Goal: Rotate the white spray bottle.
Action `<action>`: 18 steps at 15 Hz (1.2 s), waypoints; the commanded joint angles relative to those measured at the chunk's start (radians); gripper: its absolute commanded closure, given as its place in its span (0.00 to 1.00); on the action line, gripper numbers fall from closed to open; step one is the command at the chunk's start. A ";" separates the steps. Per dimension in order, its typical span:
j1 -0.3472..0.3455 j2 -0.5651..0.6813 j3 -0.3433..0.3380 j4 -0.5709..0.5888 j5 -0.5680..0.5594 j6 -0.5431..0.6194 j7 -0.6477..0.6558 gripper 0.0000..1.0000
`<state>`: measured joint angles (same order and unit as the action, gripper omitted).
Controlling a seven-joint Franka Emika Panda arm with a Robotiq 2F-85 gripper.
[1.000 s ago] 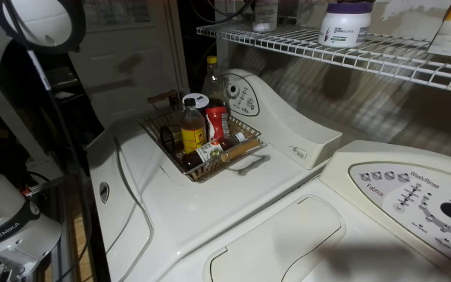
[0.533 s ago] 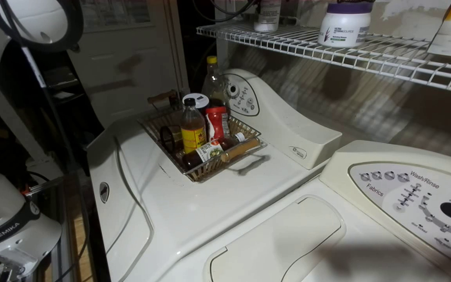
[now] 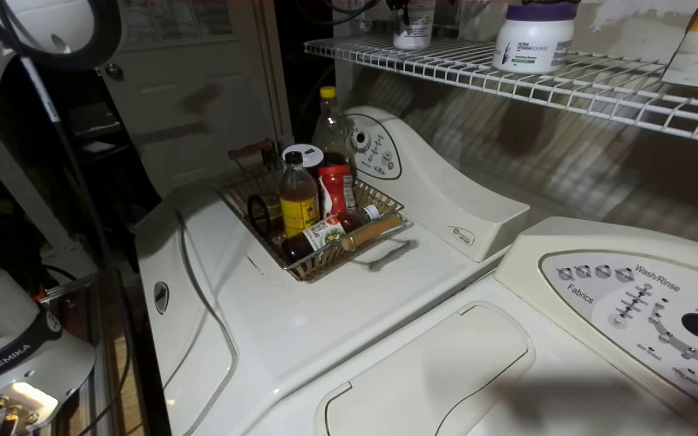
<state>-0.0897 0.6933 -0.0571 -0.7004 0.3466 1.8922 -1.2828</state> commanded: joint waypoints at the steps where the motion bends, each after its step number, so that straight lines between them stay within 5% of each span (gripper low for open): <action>1: 0.021 -0.058 -0.041 -0.027 -0.048 -0.044 0.063 0.00; 9: 0.030 -0.189 -0.045 -0.120 -0.003 -0.078 0.242 0.00; 18: 0.080 -0.420 -0.055 -0.490 -0.006 0.197 0.458 0.00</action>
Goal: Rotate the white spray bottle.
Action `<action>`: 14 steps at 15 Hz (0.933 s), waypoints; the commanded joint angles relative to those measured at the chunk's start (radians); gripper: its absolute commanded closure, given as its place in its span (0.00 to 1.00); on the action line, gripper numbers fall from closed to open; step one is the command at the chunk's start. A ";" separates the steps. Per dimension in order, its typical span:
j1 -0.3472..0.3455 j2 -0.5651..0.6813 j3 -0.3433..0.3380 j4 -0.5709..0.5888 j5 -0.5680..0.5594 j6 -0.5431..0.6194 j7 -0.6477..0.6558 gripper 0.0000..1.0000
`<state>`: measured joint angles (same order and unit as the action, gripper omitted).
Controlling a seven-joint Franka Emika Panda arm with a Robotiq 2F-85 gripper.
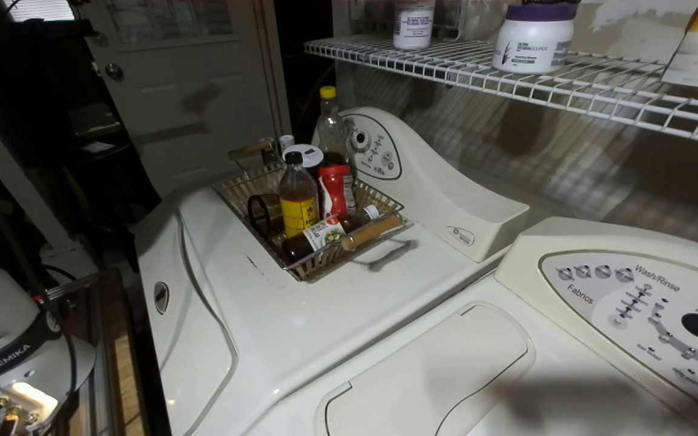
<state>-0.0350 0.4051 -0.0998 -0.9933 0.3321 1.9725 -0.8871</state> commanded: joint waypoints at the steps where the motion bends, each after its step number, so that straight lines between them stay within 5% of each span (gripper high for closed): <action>1: 0.028 -0.156 -0.012 -0.242 0.012 0.160 0.086 0.00; 9: 0.050 -0.364 0.024 -0.605 0.044 0.468 0.154 0.00; 10: 0.034 -0.269 0.010 -0.453 0.010 0.388 0.170 0.00; 14: 0.021 -0.328 0.053 -0.553 0.012 0.441 0.174 0.00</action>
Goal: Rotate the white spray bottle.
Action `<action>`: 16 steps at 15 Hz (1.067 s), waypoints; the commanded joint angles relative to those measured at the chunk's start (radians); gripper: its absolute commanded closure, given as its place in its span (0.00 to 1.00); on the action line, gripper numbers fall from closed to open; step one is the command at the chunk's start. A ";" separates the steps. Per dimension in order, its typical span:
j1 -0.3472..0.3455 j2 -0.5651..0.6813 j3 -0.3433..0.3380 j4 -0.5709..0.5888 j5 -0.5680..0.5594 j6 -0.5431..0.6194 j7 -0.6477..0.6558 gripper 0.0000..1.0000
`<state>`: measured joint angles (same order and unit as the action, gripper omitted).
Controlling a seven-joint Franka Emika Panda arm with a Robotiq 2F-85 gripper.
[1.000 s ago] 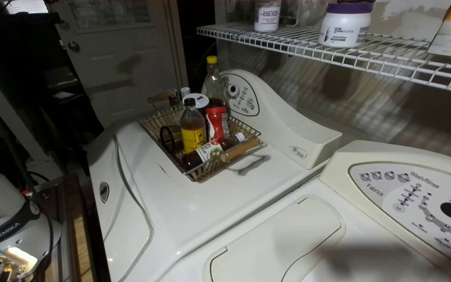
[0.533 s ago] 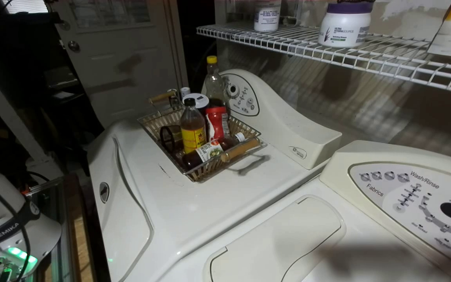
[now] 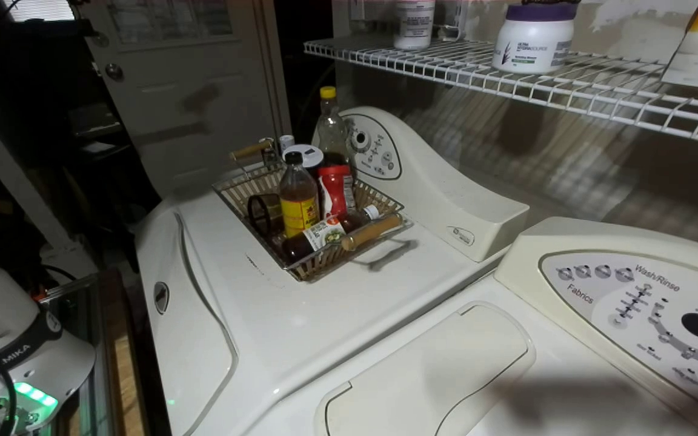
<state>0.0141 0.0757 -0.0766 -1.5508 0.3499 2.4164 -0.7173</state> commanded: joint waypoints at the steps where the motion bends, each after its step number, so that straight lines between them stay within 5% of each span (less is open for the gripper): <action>1: -0.028 -0.003 0.029 -0.002 -0.005 0.000 0.004 0.00; 7: -0.014 0.040 0.090 0.082 0.027 0.036 0.006 0.00; 16: 0.020 0.087 0.087 0.112 -0.012 0.257 0.216 0.00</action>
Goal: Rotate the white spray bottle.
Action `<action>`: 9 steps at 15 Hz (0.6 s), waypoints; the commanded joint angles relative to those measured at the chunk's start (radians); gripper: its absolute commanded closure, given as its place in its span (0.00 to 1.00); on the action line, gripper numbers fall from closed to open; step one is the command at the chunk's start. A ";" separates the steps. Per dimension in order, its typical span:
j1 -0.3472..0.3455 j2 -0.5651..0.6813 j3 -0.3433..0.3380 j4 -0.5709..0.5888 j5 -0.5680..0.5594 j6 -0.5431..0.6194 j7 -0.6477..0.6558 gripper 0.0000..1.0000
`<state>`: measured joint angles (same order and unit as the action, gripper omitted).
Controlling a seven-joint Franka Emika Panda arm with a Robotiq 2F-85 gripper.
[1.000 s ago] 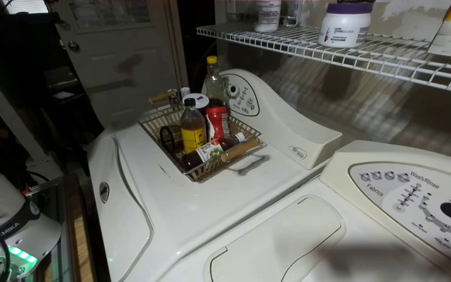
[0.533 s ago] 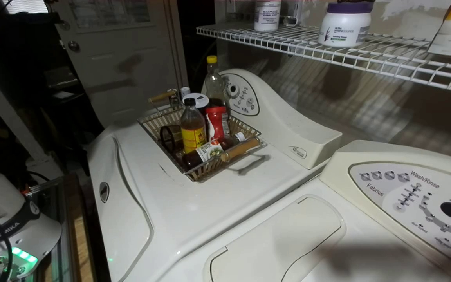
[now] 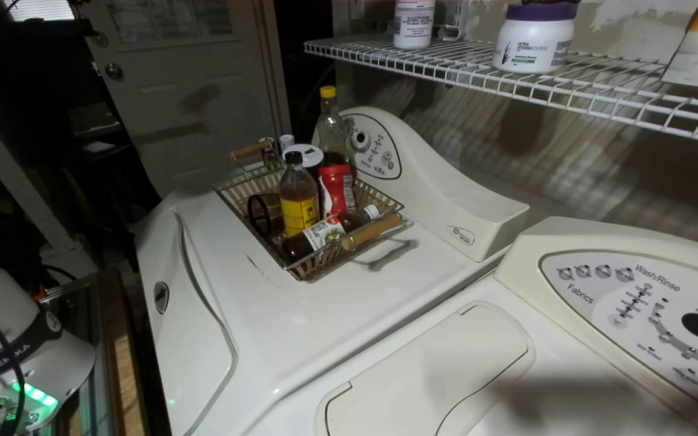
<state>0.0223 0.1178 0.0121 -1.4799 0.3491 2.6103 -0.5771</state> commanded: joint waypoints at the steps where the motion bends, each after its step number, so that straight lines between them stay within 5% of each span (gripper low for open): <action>1: 0.016 0.057 -0.004 0.046 -0.016 0.088 0.108 0.00; 9: 0.037 0.133 -0.013 0.083 -0.021 0.257 0.227 0.00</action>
<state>0.0442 0.2071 0.0116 -1.4478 0.3446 2.8223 -0.4087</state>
